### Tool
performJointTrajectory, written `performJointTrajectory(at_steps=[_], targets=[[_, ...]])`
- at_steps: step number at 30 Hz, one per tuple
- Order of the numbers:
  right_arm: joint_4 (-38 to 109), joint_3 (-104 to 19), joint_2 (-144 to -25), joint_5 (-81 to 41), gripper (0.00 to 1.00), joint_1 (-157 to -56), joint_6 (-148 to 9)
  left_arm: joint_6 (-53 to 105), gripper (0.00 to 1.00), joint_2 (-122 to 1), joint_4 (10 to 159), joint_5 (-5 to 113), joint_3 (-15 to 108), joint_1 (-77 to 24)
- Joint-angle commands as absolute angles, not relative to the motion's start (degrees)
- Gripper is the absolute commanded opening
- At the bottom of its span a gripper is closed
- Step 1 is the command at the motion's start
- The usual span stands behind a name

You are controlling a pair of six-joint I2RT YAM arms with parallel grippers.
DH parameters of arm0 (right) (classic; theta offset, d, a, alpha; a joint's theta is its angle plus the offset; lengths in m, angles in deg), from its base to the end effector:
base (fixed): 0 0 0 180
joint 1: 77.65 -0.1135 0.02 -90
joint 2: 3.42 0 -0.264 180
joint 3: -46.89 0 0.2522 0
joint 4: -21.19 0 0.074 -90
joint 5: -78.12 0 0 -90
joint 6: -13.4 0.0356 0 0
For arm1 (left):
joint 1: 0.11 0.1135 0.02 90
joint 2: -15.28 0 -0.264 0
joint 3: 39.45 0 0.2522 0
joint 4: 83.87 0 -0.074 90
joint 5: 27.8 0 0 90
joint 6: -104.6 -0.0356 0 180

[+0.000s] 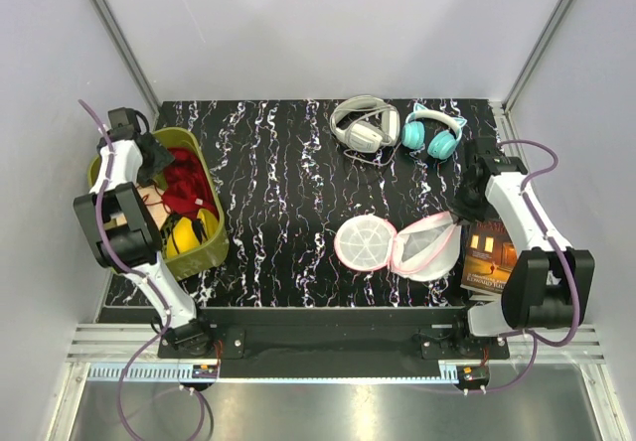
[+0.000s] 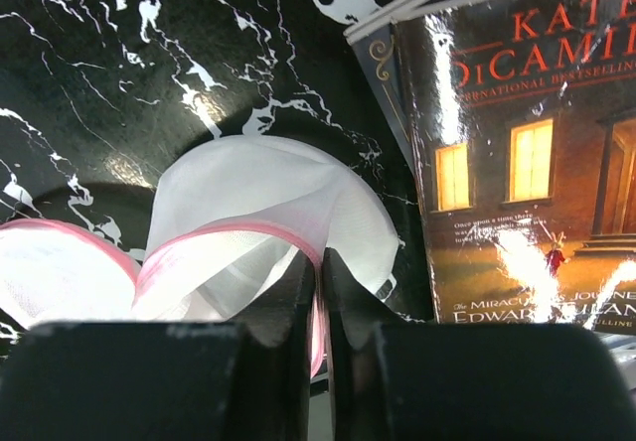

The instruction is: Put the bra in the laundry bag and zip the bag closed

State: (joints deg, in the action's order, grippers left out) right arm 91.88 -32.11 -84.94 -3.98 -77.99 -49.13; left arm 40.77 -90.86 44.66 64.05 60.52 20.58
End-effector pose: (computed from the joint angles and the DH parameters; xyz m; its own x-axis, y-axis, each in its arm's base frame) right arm 0.2646 -0.0033 0.2589 -0.8338 0.4520 -0.3170 0.4716 0.8816 0.0165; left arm 0.3764 0.1434 0.2474 -0.5463 -0.6775 -0.4924 -0.6800 0.7021 -0.2116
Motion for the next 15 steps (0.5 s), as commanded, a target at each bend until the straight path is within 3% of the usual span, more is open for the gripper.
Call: performJointTrajectory(at_steps=[1, 4, 6, 7, 9, 13, 15], targets=[[91.5, -36.3, -86.6, -4.5, 0.14, -78.0, -51.3, 38.3, 0.61, -92.7, 46.4, 62.9, 65.4, 20.9], [91.5, -38.1, -88.1, -6.3, 0.24, -78.0, -53.0, 38.2, 0.6, -92.7, 45.7, 60.8, 65.2, 20.8], [91.8, -39.9, -89.6, -7.4, 0.37, -78.0, -54.1, 40.5, 0.68, -89.8, 45.3, 61.9, 62.5, 20.8], [92.4, -40.6, -90.1, -8.6, 0.52, -78.0, -54.7, 41.5, 0.75, -88.4, 44.6, 63.8, 61.4, 20.8], [93.2, -42.4, -90.8, -9.8, 0.61, -78.0, -55.1, 44.1, 0.81, -84.2, 43.4, 64.8, 58.6, 20.8], [95.0, -44.6, -91.7, -11.5, 0.82, -79.1, -54.1, 46.8, 0.81, -76.8, 38.0, 66.9, 54.4, 20.9], [95.2, -45.4, -91.9, -11.8, 0.84, -79.8, -54.0, 47.3, 0.8, -71.5, 36.6, 66.5, 51.0, 20.9]])
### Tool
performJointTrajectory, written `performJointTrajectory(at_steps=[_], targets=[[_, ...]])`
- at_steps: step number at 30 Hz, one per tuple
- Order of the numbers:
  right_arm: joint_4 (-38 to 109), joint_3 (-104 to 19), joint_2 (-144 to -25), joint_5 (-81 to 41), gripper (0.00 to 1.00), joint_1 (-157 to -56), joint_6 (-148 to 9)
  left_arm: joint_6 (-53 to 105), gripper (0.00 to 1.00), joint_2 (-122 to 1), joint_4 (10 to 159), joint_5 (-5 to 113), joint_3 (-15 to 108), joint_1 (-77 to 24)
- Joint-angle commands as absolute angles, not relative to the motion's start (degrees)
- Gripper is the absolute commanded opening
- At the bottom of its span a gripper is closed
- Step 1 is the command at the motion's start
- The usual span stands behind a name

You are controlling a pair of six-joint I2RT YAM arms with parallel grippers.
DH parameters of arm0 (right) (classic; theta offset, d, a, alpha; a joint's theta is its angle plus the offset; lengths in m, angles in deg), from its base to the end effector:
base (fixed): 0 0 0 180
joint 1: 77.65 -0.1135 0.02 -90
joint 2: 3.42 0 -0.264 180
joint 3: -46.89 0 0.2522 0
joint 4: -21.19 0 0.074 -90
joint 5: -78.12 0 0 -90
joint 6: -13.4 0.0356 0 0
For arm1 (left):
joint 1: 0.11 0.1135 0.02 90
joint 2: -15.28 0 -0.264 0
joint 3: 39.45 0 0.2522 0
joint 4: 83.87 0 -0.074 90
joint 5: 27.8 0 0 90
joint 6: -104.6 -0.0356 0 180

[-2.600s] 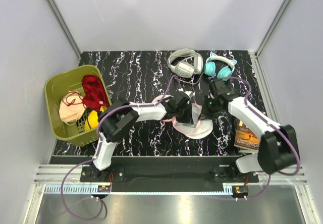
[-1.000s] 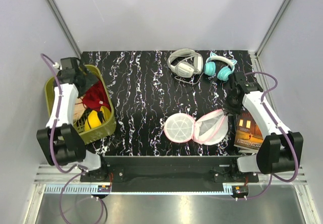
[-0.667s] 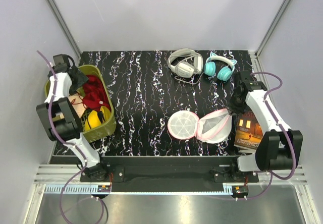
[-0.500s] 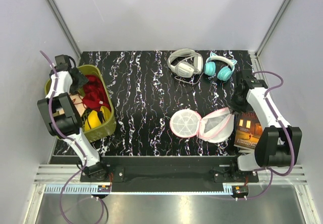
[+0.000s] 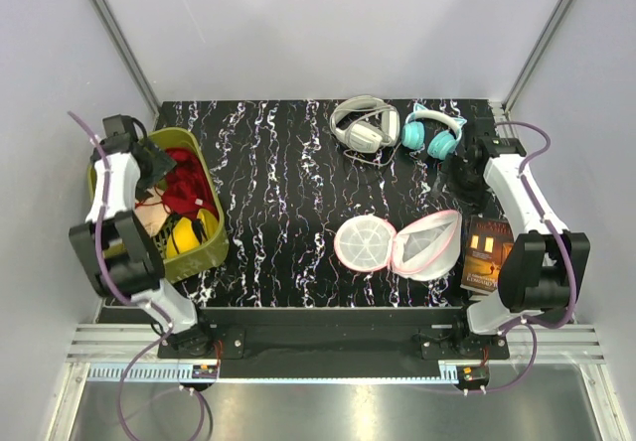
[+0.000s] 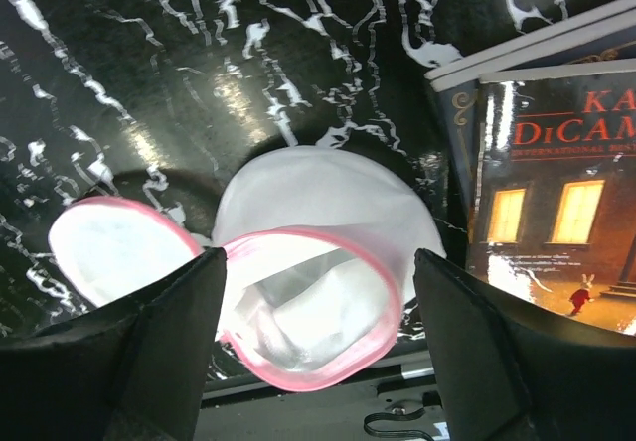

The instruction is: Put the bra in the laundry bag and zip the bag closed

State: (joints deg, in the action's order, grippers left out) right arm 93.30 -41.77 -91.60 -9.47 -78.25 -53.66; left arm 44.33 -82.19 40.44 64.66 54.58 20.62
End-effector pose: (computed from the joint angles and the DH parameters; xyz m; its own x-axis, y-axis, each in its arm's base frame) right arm 0.2983 0.0016 0.2755 -0.8728 0.3803 -0.3058 0.3725 0.9240 0.0861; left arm 0.3383 0.1297 0.2661 -0.5115 -0.7233 -0.4638 -0.7231 0.6540 -0.2225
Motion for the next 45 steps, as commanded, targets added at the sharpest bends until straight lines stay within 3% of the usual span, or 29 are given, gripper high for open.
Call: performJointTrajectory(at_steps=[1, 7, 11, 14, 25, 31, 35, 41, 45], targets=[[95.4, -45.6, -92.2, -11.8, 0.85, -80.9, -54.0, 47.6, 0.8, -69.9, 36.0, 66.9, 49.8, 20.8], [95.0, -47.8, -94.6, -14.9, 0.89, -83.3, -54.6, 53.3, 0.88, -64.3, 31.5, 75.8, 43.0, 23.1], [94.7, -49.7, -96.8, -17.5, 0.9, -84.2, -54.4, 58.1, 0.78, -66.4, 31.7, 76.3, 42.9, 28.9], [94.7, -51.0, -98.3, -18.6, 0.91, -85.2, -54.4, 60.1, 0.78, -68.2, 31.0, 80.7, 44.7, 30.1], [95.0, -54.5, -99.9, -18.6, 0.93, -85.3, -54.4, 63.3, 0.75, -73.0, 39.7, 80.2, 42.3, 32.7], [94.9, -54.8, -99.4, -17.9, 0.93, -85.3, -54.2, 65.2, 0.61, -74.3, 43.1, 79.6, 39.0, 32.8], [94.8, -54.7, -99.0, -17.6, 0.93, -85.4, -54.2, 66.2, 0.58, -74.2, 45.0, 81.1, 37.1, 32.8], [94.7, -54.8, -98.7, -18.3, 0.93, -85.3, -54.4, 65.5, 0.39, -74.7, 50.3, 85.0, 35.2, 31.5], [94.7, -54.5, -98.0, -19.2, 0.94, -85.5, -54.2, 63.2, 0.07, -73.1, 50.0, 88.6, 36.6, 29.4]])
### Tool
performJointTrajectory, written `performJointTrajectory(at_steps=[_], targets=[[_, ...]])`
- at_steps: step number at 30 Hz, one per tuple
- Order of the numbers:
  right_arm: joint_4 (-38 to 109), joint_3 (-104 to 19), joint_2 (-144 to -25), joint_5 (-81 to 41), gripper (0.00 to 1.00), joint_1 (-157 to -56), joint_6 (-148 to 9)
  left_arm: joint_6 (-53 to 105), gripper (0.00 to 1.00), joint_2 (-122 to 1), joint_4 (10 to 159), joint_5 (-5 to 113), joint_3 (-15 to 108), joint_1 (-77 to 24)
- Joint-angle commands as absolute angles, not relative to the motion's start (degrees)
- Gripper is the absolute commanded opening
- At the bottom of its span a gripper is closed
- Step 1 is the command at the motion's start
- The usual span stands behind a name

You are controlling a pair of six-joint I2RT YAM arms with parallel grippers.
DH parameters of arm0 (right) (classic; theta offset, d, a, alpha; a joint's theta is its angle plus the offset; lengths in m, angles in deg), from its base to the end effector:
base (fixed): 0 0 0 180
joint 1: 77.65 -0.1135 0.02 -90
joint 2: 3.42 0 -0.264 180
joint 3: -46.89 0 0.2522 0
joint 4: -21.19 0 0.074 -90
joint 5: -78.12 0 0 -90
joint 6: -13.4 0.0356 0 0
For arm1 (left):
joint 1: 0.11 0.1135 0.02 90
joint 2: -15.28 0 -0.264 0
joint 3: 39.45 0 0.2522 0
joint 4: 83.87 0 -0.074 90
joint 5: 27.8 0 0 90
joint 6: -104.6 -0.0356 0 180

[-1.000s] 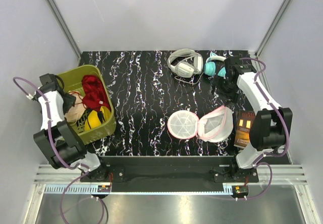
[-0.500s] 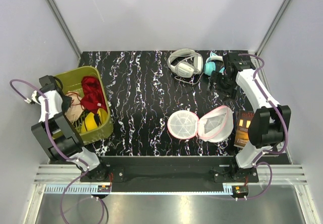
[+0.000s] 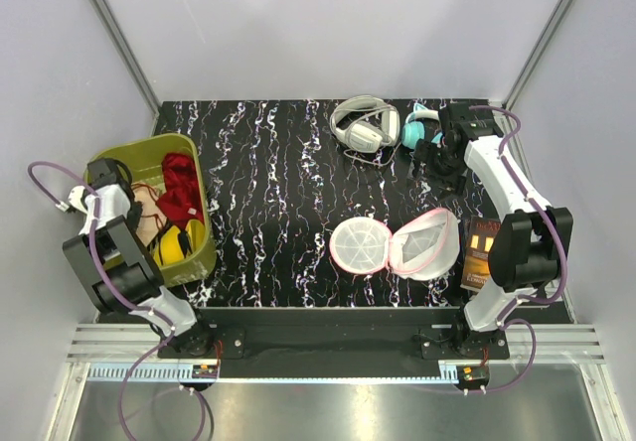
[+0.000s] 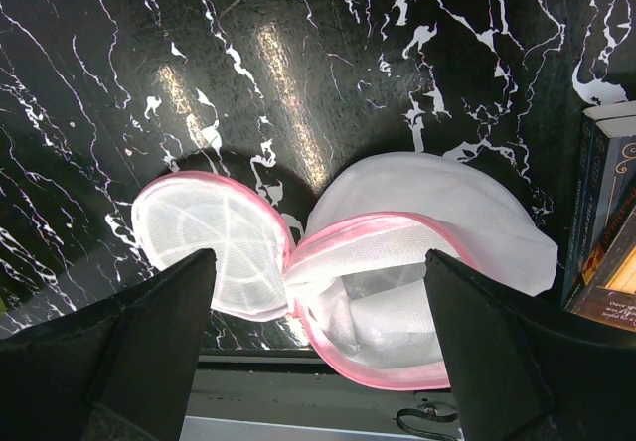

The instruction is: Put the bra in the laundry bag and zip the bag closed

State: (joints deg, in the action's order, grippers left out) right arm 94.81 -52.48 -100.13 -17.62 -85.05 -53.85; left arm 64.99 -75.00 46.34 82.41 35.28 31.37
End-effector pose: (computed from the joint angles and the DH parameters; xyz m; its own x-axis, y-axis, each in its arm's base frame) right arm 0.3352 0.0471 0.2840 -0.9266 0.2677 -0.2643 0.2145 0.9531 0.2133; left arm 0.2572 0.1719 0.2123 -0.0219 -0.8611 -0.5079 -0.9879 0.0966 -0.1213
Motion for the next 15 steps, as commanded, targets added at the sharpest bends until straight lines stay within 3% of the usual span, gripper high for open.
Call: performJointTrajectory(at_steps=[1, 9, 15], targets=[[94.6, -54.2, -97.9, -19.2, 0.95, -85.6, -54.2, 63.2, 0.0, -71.8, 49.2, 89.8, 36.7, 28.6], [93.5, -51.0, -95.7, -20.8, 0.96, -88.6, -53.7, 63.2, 0.0, -58.7, 37.7, 101.3, 42.9, 17.9], [92.7, -48.4, -93.9, -22.3, 0.96, -93.7, -53.6, 63.6, 0.0, -54.7, 26.1, 107.9, 52.2, 15.5]])
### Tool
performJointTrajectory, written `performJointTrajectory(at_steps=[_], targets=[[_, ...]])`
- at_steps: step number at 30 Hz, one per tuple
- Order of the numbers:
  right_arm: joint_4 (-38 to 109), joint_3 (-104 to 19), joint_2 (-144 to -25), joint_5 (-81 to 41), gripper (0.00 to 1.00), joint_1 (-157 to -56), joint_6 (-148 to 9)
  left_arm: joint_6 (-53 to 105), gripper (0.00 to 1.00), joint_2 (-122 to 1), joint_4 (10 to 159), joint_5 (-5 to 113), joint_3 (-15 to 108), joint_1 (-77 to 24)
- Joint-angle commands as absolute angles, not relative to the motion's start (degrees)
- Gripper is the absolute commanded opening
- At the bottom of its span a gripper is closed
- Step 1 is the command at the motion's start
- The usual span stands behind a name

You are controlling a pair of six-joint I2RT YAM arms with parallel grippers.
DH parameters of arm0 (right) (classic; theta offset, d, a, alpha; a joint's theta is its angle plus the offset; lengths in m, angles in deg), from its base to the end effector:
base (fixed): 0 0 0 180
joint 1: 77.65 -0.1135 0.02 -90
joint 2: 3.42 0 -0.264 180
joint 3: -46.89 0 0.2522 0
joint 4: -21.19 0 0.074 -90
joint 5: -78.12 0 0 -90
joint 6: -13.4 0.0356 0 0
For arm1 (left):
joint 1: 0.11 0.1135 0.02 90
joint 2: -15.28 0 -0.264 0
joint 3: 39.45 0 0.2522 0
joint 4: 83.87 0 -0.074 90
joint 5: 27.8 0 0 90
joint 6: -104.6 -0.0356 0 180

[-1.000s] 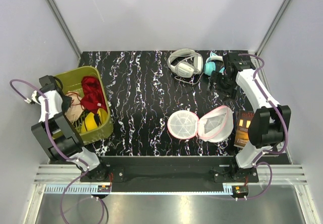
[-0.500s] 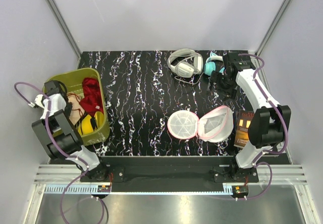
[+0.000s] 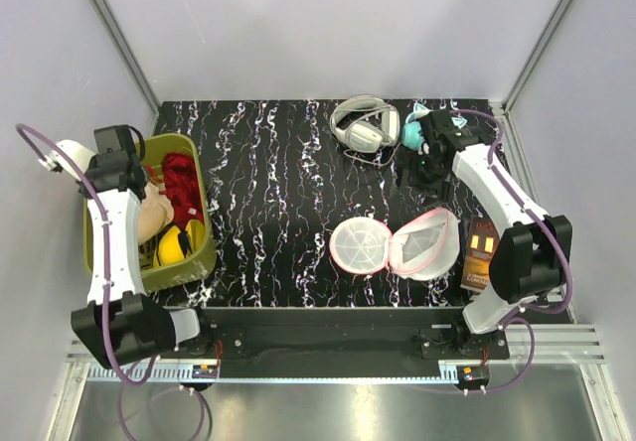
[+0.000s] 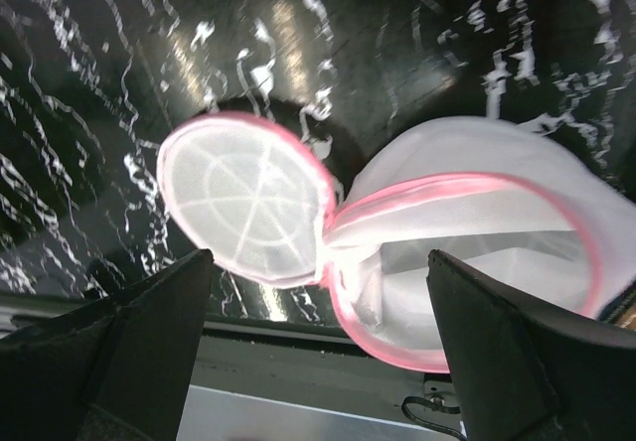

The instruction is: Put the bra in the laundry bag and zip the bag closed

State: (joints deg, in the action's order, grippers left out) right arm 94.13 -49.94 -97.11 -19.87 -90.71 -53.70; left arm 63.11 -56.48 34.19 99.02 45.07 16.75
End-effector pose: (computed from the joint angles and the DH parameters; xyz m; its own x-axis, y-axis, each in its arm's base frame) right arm 0.3170 0.0786 0.2882 -0.9474 0.1758 -0.2673 0.1065 0.9612 0.2545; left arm 0.2334 0.0930 0.3424 -0.0250 -0.6342 -0.7728 -0.9447 0.2679 -0.1892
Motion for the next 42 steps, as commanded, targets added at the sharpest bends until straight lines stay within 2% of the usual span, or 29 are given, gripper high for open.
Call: performJointTrajectory(at_steps=[1, 7, 10, 13, 15, 16, 17, 20, 23, 30, 36, 39, 42], targets=[[92.3, -48.1, -93.7, -22.5, 0.96, -94.5, -53.6, 63.3, 0.0, -54.6, 22.8, 108.9, 54.4, 14.6], [90.9, -46.8, -91.6, -24.1, 0.96, -97.1, -52.2, 58.6, 0.0, -55.4, 12.1, 121.6, 75.4, 5.3], [90.8, -46.9, -90.3, -24.0, 0.96, -97.2, -52.2, 54.0, 0.0, -54.4, 12.0, 126.4, 83.2, 0.2], [90.7, -47.2, -89.0, -24.4, 0.96, -97.2, -51.8, 50.9, 0.0, -52.9, 13.0, 122.3, 89.4, -2.1], [90.5, -47.4, -88.3, -24.6, 0.96, -97.2, -51.8, 46.5, 0.0, -50.9, 16.0, 111.7, 90.8, -2.1], [90.4, -47.6, -88.1, -25.0, 0.96, -97.2, -51.8, 43.9, 0.0, -49.9, 22.7, 105.9, 90.0, -2.2], [90.4, -47.6, -87.7, -25.2, 0.96, -97.3, -51.9, 42.4, 0.0, -47.8, 25.6, 94.0, 87.9, -2.4], [90.4, -48.1, -86.7, -26.6, 0.96, -97.2, -52.2, 43.4, 0.0, -44.1, 37.0, 74.2, 80.1, -3.4], [90.3, -48.4, -86.0, -28.0, 0.96, -97.2, -52.3, 47.4, 0.0, -43.0, 43.3, 64.0, 73.1, -6.3], [88.8, -49.0, -82.4, -35.8, 0.96, -97.3, -53.7, 50.7, 0.0, -43.4, 56.2, 52.4, 60.0, -15.2], [83.1, -50.2, -79.6, -49.0, 0.97, -98.6, -55.8, 62.1, 0.0, -46.5, 57.5, 44.9, 50.3, -17.4], [78.8, -49.5, -78.2, -51.7, 0.96, -101.4, -57.8, 69.1, 0.0, -47.2, 56.1, 43.0, 43.5, -18.0], [75.7, -47.9, -76.6, -51.5, 0.96, -104.1, -60.7, 72.2, 0.0, -49.3, 50.6, 40.0, 42.1, -18.0]])
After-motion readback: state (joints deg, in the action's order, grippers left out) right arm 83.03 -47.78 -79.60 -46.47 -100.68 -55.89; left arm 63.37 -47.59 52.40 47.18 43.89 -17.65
